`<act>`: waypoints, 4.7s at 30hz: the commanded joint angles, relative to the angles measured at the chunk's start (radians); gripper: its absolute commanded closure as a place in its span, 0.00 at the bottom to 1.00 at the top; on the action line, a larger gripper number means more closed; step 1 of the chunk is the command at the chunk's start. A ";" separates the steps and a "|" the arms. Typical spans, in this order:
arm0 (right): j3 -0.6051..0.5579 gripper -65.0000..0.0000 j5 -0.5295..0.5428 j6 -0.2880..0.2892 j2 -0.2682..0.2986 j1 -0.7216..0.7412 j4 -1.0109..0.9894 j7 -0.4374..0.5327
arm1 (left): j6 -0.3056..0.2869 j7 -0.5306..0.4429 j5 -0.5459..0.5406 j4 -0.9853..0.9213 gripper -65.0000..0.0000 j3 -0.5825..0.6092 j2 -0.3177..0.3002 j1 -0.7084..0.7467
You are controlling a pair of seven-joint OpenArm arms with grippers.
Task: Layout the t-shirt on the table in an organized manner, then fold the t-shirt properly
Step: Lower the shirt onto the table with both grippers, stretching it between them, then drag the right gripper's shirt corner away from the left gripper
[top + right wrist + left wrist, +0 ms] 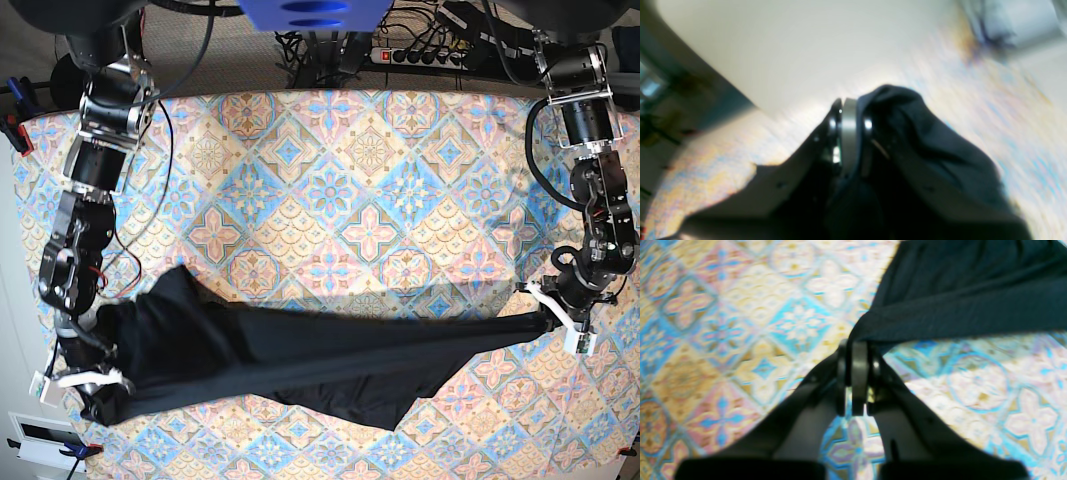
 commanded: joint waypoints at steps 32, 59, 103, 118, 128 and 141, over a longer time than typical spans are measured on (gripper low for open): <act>-0.607 0.54 -0.012 -0.014 0.017 0.154 -0.497 0.177 | 0.006 -0.027 0.000 0.011 1.00 0.001 -0.014 0.044; -0.143 0.53 -0.005 -0.014 0.115 -0.275 -0.275 0.068 | 0.006 -0.027 0.000 0.009 1.00 0.001 0.008 0.044; -0.119 0.53 -0.002 -0.014 -0.097 -0.237 -0.195 -0.043 | 0.006 -0.029 0.000 0.009 1.00 0.001 0.009 0.044; 0.007 0.53 -0.004 -0.014 -0.097 -0.237 -0.195 -0.058 | 0.006 -0.029 0.000 0.009 1.00 -0.001 0.009 0.044; -0.001 0.54 -0.007 -0.014 -0.125 -0.237 -0.203 -0.058 | 0.006 -0.029 0.000 0.009 1.00 -0.001 0.009 0.044; -0.002 0.94 -0.005 -0.012 -0.135 -0.238 -0.197 -0.058 | 0.006 -0.035 0.000 0.009 1.00 -0.007 0.009 0.044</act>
